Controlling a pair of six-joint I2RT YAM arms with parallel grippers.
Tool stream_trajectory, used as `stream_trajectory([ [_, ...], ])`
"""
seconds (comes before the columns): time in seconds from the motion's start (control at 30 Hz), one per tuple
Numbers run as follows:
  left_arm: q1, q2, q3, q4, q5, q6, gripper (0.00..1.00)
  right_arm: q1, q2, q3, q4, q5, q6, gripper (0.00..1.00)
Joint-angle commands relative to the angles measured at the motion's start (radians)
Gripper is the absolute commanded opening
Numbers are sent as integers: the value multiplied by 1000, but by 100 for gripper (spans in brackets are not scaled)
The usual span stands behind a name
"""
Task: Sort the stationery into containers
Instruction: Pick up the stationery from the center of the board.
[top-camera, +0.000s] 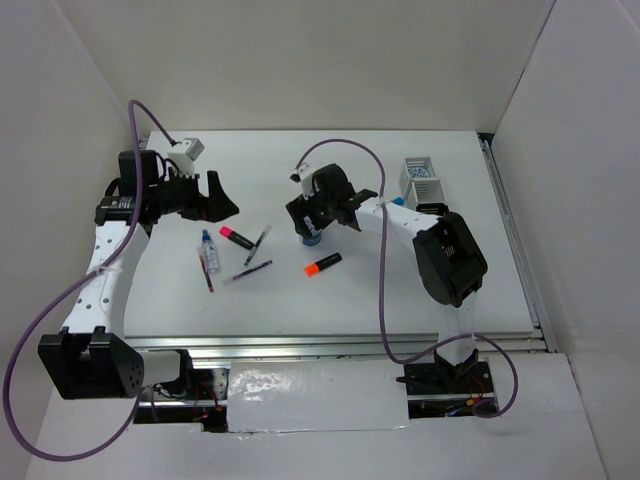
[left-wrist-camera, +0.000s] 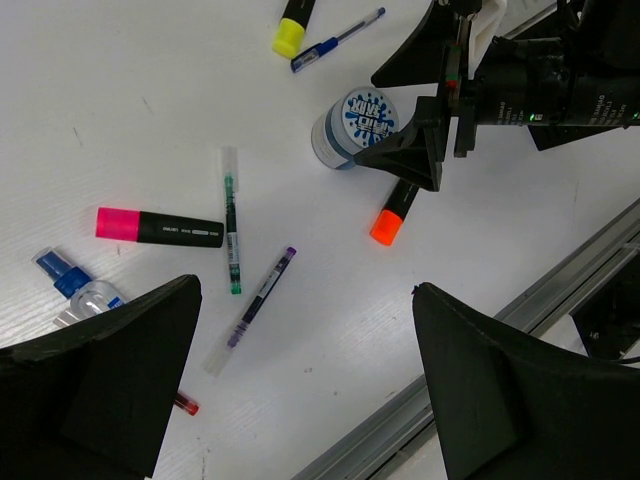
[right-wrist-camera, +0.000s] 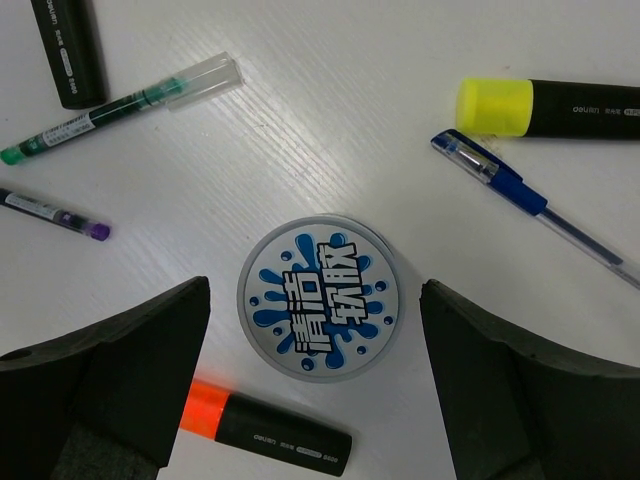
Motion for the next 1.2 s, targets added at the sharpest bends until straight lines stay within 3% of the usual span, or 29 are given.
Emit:
stream_trajectory([
  [0.0, 3, 8, 34, 32, 32, -8, 99, 11, 21, 45, -17, 11, -9, 92],
  [0.23, 3, 18, 32, 32, 39, -8, 99, 16, 30, 51, -45, 26, -14, 97],
  [0.53, 2, 17, 26, 36, 40, -10, 99, 17, 30, 42, -36, 23, -15, 92],
  [0.9, 2, 25, 31, 38, 43, -5, 99, 19, 29, 59, -37, 48, -21, 94],
  [1.07, 3, 21, 24, 44, 43, -5, 99, 17, 22, 58, -43, 46, -34, 86],
  [1.17, 0, 14, 20, 44, 40, -2, 99, 17, 13, 50, -34, 48, -34, 76],
])
